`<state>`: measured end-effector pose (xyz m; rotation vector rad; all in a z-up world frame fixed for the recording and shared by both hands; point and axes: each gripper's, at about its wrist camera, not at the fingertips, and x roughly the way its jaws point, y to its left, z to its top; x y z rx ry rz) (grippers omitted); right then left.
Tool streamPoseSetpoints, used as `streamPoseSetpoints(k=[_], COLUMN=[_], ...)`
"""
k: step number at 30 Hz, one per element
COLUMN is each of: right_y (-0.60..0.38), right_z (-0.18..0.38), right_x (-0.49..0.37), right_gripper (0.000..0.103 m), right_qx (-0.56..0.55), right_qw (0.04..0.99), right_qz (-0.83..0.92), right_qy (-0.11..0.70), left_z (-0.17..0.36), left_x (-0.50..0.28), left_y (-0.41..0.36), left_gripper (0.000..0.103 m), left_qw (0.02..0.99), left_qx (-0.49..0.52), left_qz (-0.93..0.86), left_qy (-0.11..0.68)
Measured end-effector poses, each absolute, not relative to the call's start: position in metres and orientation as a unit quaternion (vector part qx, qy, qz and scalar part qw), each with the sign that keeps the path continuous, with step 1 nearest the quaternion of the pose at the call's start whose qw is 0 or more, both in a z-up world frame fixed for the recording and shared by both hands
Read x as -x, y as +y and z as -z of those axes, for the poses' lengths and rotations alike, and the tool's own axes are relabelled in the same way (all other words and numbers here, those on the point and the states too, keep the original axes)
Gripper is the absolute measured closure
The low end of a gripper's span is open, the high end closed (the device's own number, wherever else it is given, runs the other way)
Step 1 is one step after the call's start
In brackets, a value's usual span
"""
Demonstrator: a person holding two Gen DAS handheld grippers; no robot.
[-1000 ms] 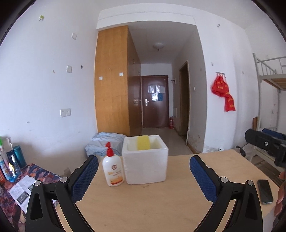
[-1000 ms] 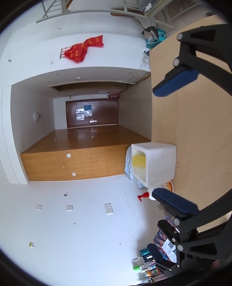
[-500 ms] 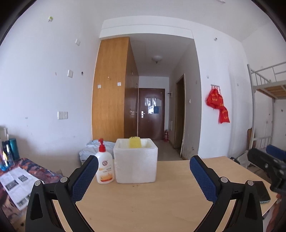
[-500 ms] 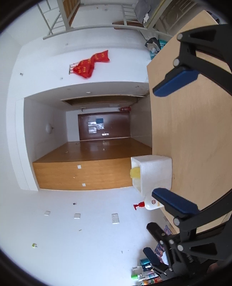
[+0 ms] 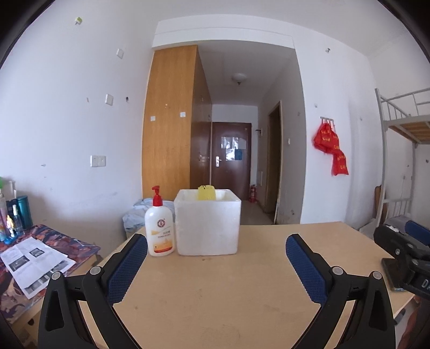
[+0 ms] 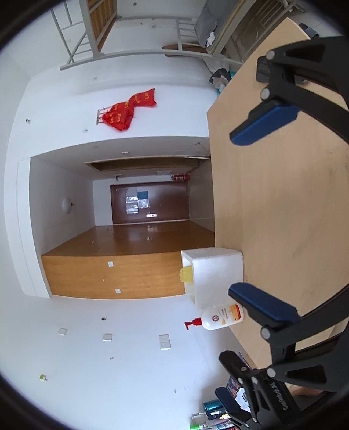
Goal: Organize soft objects
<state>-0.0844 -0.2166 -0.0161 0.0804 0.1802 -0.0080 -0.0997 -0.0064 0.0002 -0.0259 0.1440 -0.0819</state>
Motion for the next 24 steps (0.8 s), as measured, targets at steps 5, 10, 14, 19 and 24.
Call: streamPoseSetpoints(k=[5, 10, 14, 19, 24], right_y=[-0.2168, -0.2174, -0.2162, -0.2167, -0.2181], right_z=[0.0171, 0.0165, 0.0162, 0.0162, 0.0167], right_x=[0.0852, 0.0856, 0.085, 0.0863, 0.0876], right_gripper=[0.0, 0.0, 0.0, 0.0, 0.0], right_qx=[-0.04, -0.044, -0.044, -0.044, -0.044], right_qw=[0.995, 0.995, 0.995, 0.995, 0.995], right_qz=[0.003, 0.006, 0.005, 0.003, 0.003], right_qy=[0.092, 0.093, 0.094, 0.093, 0.093], left_z=[0.001, 0.0013, 0.0015, -0.0001, 0.0004], left_x=[0.1023, 0.1019, 0.1013, 0.103, 0.1029], left_y=[-0.0056, -0.0031, -0.0036, -0.0036, -0.0019], left_gripper=[0.0, 0.0, 0.0, 0.0, 0.0], left_qw=[0.996, 0.996, 0.996, 0.997, 0.997], left_qx=[0.012, 0.016, 0.013, 0.01, 0.01], left_qz=[0.047, 0.041, 0.041, 0.033, 0.034], left_qy=[0.075, 0.075, 0.075, 0.068, 0.07])
